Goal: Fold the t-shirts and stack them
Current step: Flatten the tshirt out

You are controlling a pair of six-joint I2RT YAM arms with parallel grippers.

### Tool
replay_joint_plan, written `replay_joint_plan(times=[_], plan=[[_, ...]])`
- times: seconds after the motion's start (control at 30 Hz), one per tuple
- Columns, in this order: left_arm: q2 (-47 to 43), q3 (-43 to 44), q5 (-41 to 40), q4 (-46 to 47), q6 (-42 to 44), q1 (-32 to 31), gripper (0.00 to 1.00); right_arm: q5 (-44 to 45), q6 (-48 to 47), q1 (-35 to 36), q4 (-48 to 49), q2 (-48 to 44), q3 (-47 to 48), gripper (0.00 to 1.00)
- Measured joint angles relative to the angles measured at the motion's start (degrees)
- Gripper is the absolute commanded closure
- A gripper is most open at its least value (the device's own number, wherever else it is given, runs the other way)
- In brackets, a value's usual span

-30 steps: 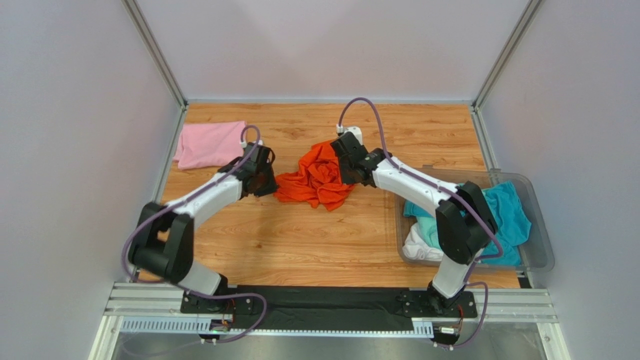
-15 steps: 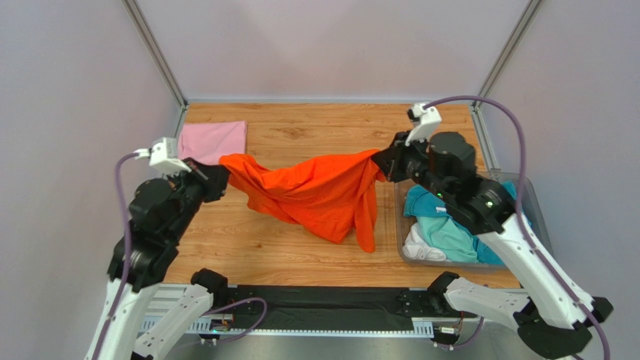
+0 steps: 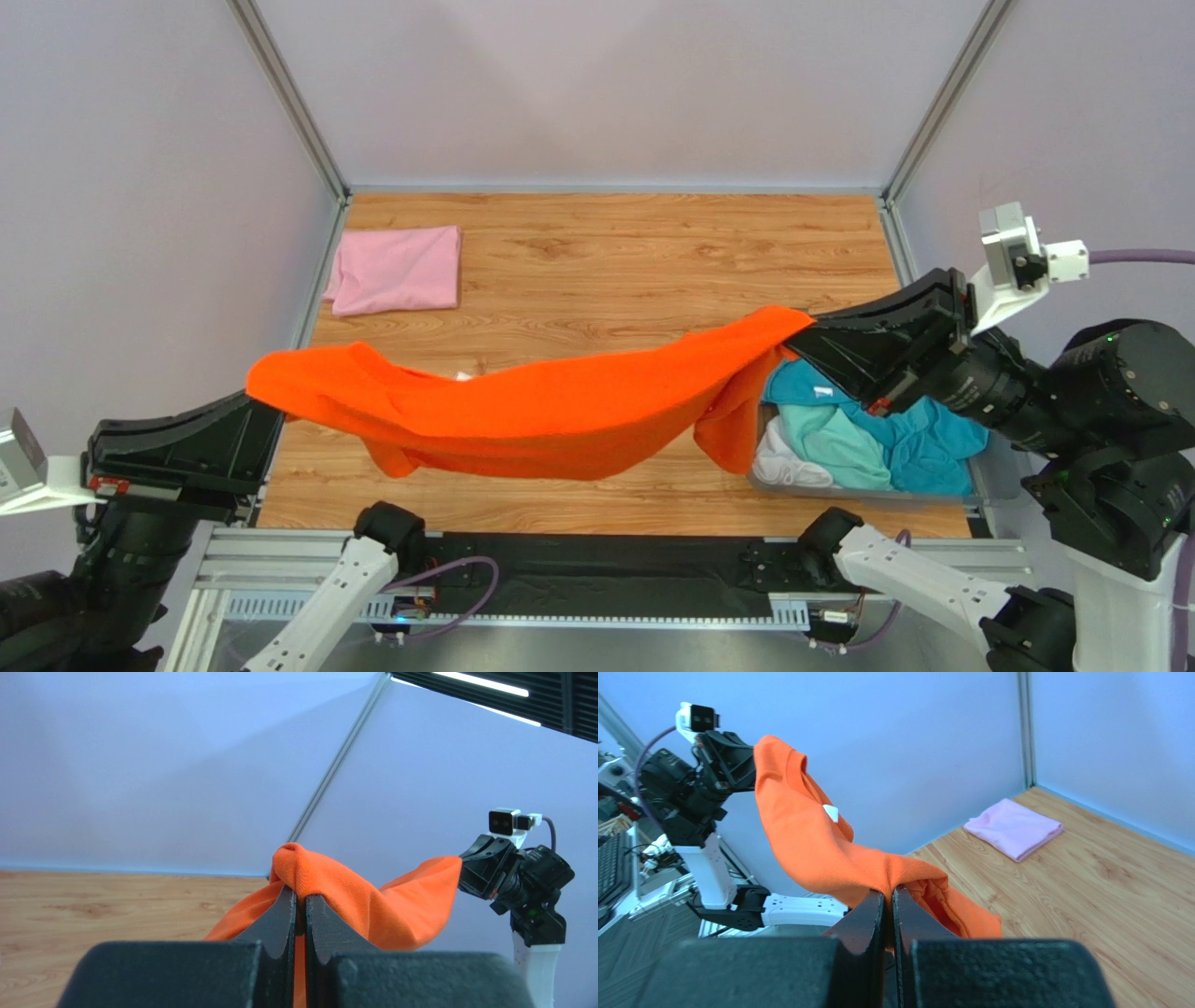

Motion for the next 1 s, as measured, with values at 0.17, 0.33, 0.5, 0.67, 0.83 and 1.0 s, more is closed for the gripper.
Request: replay_joint_plan(times=[0.17,0.33,0.5,0.67,0.83,1.0], plan=[[0.1,1.4,-1.0,-3.0,0.1,0.0,1.00,-1.6,0.1,0.0,0.0,1.9,3.4,1.00],[1.6,-4.1,-12.2,-6.4,0.5,0.0,1.00,6.8,-2.4,-0.1,0.1,9.4,4.0,0.99],[12.3,-19.4,-29.3,-10.0,-2.1,0.1,0.90,11.6,-4.5,-5.7,4.5,25.5,0.3,0.97],[29.8,-38.4,-30.1,-9.5,-6.1,7.1,0.48,12.0,-6.7,-8.5,11.1,47.3,-8.0,0.46],[35.8,-44.3,-24.3,-10.1,-7.2,17.6,0.00,13.9,-9.4,-8.3,7.5,65.6,-5.2,0.00],[32.0,-44.1,-22.4,-8.0,-7.2,17.6,0.00,21.2,-10.7,-4.8,5.3,64.3,-5.3,0.00]])
